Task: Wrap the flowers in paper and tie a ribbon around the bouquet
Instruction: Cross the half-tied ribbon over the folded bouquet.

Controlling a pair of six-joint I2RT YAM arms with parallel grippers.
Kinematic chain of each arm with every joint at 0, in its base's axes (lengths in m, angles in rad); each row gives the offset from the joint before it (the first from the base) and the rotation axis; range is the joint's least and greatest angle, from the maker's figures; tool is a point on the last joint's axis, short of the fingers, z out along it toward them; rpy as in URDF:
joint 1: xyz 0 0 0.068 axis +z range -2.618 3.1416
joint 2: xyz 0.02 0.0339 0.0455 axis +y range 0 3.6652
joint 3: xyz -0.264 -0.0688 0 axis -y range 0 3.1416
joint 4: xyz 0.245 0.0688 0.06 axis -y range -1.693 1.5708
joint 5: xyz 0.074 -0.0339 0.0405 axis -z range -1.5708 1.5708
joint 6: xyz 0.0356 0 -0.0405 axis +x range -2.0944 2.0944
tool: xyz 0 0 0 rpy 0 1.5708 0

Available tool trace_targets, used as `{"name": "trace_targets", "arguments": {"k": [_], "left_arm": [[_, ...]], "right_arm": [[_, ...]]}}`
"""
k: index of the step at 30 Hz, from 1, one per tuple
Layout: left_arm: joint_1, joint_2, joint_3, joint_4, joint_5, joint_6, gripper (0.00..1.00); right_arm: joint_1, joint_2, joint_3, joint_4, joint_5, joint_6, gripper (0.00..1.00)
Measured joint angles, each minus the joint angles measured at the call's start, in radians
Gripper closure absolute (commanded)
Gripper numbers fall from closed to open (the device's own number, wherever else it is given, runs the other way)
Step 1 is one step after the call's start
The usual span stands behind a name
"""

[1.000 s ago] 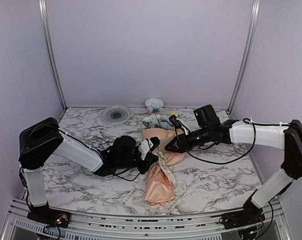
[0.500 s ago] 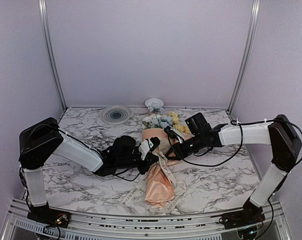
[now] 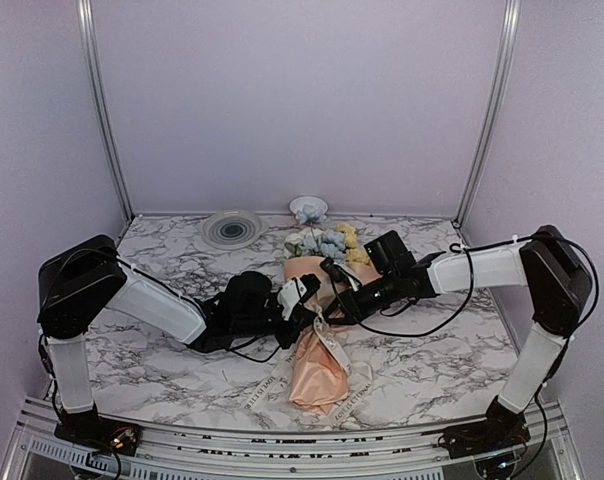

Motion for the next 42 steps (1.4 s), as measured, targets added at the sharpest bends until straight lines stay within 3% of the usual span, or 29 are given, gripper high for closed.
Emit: {"name": "trace_targets", "arguments": {"k": [26, 35, 42], "left_arm": [[0.007, 0.000, 0.000, -0.002, 0.000, -0.010, 1.00], [0.008, 0.000, 0.000, 0.003, 0.017, -0.027, 1.00], [0.008, 0.000, -0.009, 0.017, 0.021, -0.030, 1.00]], "right_arm": [[0.042, 0.012, 0.010, 0.045, -0.002, 0.063, 0.71], [0.051, 0.026, 0.028, -0.002, 0.065, 0.047, 1.00], [0.050, 0.027, 0.035, -0.022, 0.081, 0.049, 1.00]]}}
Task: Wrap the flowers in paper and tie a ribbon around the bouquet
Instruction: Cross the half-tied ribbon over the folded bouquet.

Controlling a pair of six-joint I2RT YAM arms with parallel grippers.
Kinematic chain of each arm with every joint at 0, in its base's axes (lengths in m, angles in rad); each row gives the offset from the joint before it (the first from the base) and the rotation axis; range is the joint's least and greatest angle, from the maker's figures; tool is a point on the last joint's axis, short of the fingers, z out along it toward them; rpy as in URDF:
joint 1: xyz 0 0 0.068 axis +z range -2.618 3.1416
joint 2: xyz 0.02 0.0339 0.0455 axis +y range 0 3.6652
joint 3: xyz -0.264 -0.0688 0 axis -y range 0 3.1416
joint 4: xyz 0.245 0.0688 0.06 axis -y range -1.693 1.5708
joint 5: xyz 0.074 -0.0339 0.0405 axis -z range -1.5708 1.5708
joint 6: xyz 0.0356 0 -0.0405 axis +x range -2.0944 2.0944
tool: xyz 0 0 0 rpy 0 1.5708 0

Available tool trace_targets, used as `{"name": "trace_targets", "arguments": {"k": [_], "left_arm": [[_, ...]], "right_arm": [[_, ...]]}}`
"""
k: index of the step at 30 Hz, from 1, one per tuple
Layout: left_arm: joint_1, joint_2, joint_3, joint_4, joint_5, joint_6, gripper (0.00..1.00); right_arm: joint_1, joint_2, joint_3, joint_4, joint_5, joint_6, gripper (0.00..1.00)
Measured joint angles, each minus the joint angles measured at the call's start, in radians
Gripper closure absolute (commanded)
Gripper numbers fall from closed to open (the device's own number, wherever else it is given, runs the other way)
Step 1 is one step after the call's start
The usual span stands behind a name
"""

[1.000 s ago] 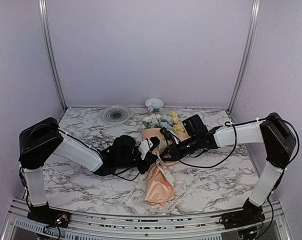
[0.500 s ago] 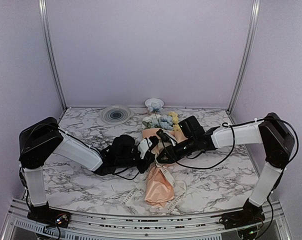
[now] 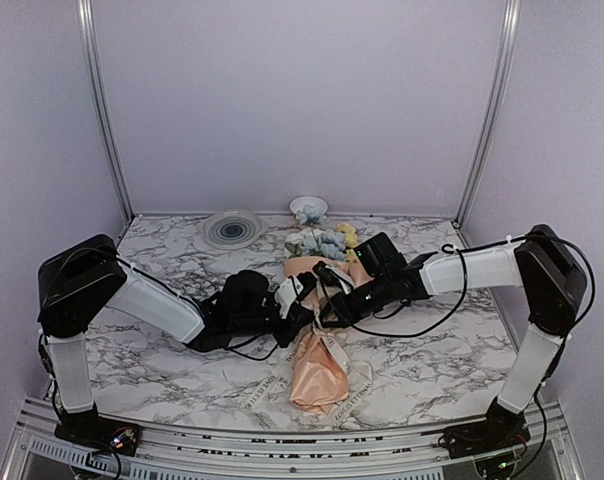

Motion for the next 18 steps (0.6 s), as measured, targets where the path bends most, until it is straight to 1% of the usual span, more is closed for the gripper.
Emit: {"name": "trace_targets", "arguments": {"k": [10, 11, 12, 13, 15, 18], "left_arm": [[0.000, -0.003, -0.026, 0.026, 0.004, 0.008, 1.00], [0.000, -0.003, -0.025, 0.030, 0.004, 0.008, 0.98], [0.000, -0.003, -0.025, 0.031, 0.004, 0.008, 0.92], [0.000, -0.003, -0.025, 0.031, 0.004, 0.008, 0.88], [0.000, -0.003, -0.026, 0.030, 0.001, 0.007, 0.84], [0.000, -0.014, -0.039, 0.030, -0.006, 0.016, 0.70]], "right_arm": [[-0.012, -0.035, 0.000, -0.006, 0.002, 0.007, 1.00], [-0.012, -0.037, 0.000, -0.006, 0.002, 0.007, 1.00], [-0.012, -0.039, 0.000, -0.006, 0.003, 0.007, 1.00], [-0.012, -0.039, 0.000, -0.006, 0.004, 0.007, 1.00], [-0.012, -0.041, 0.000, -0.006, 0.008, 0.008, 1.00], [-0.014, -0.046, 0.000, -0.012, 0.042, 0.008, 1.00]]}}
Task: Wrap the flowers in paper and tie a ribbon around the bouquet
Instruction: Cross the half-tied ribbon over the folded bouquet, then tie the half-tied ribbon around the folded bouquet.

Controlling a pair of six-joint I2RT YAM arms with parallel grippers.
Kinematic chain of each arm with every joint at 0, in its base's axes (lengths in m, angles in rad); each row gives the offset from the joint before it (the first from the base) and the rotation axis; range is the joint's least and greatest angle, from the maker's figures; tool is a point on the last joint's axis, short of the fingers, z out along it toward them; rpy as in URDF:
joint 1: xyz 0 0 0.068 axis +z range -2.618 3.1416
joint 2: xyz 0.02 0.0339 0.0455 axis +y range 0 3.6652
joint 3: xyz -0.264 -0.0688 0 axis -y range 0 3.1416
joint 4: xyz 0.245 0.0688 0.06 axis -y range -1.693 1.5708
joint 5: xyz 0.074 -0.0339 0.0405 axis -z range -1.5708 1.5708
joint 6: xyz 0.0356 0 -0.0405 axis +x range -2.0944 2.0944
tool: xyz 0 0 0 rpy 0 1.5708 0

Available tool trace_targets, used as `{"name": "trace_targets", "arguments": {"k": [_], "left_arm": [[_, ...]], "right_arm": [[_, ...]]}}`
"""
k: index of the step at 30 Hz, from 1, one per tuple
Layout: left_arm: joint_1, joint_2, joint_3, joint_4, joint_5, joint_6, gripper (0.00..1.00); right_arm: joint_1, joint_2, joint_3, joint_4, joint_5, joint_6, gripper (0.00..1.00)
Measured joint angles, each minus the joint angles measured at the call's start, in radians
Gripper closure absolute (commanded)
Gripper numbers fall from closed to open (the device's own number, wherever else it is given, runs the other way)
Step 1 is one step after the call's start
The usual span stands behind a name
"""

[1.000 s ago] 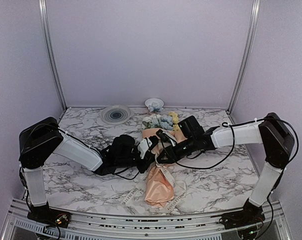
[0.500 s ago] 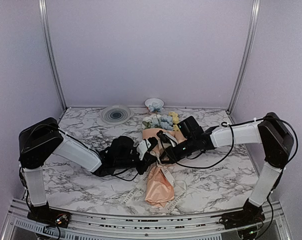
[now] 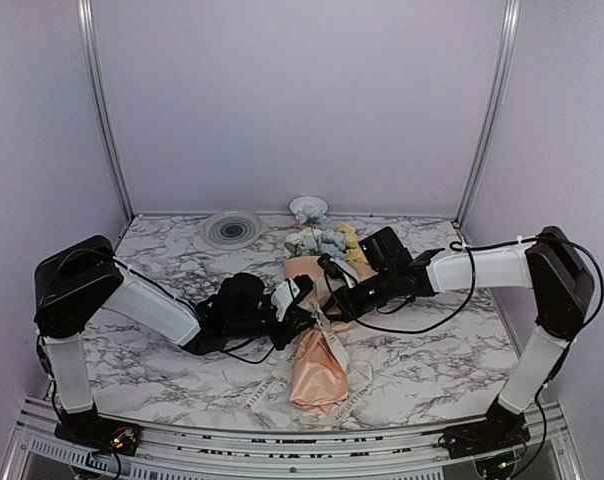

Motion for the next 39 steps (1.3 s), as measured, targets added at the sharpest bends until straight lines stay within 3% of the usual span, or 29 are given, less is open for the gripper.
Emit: {"name": "trace_targets", "arguments": {"k": [4, 10, 17, 23, 29, 31, 34, 37, 39], "left_arm": [[0.000, -0.061, -0.045, -0.004, 0.000, 0.017, 0.60], [0.000, -0.177, -0.089, -0.059, 0.018, 0.095, 0.27], [0.092, -0.235, -0.090, -0.261, 0.018, 0.217, 0.12], [0.139, -0.172, -0.034, -0.395, 0.076, 0.327, 0.04], [0.132, -0.068, 0.066, -0.443, 0.148, 0.322, 0.17], [0.132, -0.044, 0.089, -0.447, 0.167, 0.315, 0.27], [0.133, -0.037, 0.097, -0.449, 0.182, 0.293, 0.52], [0.132, -0.037, 0.101, -0.449, 0.188, 0.282, 0.86], [0.133, -0.037, 0.101, -0.449, 0.189, 0.274, 1.00]], "right_arm": [[-0.003, -0.002, 0.000, -0.024, 0.055, -0.001, 1.00], [-0.003, -0.017, 0.000, -0.045, 0.097, -0.001, 1.00], [-0.003, -0.037, 0.000, -0.049, 0.117, -0.001, 1.00], [-0.003, -0.037, 0.000, -0.049, 0.119, -0.001, 1.00], [-0.003, -0.037, 0.000, -0.048, 0.119, -0.001, 1.00], [-0.003, -0.037, 0.000, -0.048, 0.118, -0.001, 1.00], [-0.003, -0.037, 0.000, -0.048, 0.118, -0.001, 1.00], [-0.003, -0.037, 0.000, -0.048, 0.117, -0.001, 1.00], [-0.003, -0.037, 0.000, -0.048, 0.117, 0.000, 1.00]]}}
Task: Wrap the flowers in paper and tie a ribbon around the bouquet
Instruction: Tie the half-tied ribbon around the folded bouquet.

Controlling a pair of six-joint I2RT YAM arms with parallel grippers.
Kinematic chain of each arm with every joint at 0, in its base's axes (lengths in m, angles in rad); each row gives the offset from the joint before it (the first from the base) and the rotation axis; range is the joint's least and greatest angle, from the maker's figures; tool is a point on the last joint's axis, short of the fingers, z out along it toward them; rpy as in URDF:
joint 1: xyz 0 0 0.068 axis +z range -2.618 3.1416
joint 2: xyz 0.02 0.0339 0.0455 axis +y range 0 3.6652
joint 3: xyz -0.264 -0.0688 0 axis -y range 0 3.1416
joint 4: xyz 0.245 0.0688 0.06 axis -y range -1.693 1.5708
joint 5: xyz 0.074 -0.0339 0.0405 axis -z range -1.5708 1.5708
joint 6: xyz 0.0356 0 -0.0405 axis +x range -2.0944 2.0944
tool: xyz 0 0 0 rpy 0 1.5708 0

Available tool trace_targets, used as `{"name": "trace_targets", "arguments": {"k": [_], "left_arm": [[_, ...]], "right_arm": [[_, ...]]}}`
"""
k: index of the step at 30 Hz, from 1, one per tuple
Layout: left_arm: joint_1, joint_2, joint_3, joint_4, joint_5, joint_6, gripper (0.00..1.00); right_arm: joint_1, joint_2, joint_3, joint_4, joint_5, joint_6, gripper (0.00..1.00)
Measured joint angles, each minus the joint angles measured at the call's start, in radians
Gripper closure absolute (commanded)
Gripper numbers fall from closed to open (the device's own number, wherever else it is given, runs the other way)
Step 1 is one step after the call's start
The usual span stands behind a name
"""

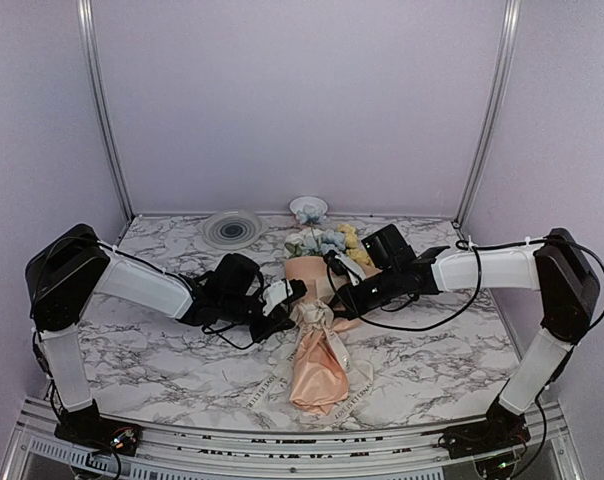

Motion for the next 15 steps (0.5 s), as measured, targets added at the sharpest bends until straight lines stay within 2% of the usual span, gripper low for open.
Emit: {"name": "trace_targets", "arguments": {"k": [9, 15], "left_arm": [[0.000, -0.001, -0.023, 0.000, -0.010, -0.023, 1.00], [0.000, -0.031, -0.100, 0.000, -0.069, -0.039, 1.00]], "right_arm": [[0.000, -0.012, 0.000, -0.011, 0.042, 0.011, 1.00], [-0.005, -0.092, -0.001, -0.047, 0.126, 0.021, 1.00]]}}
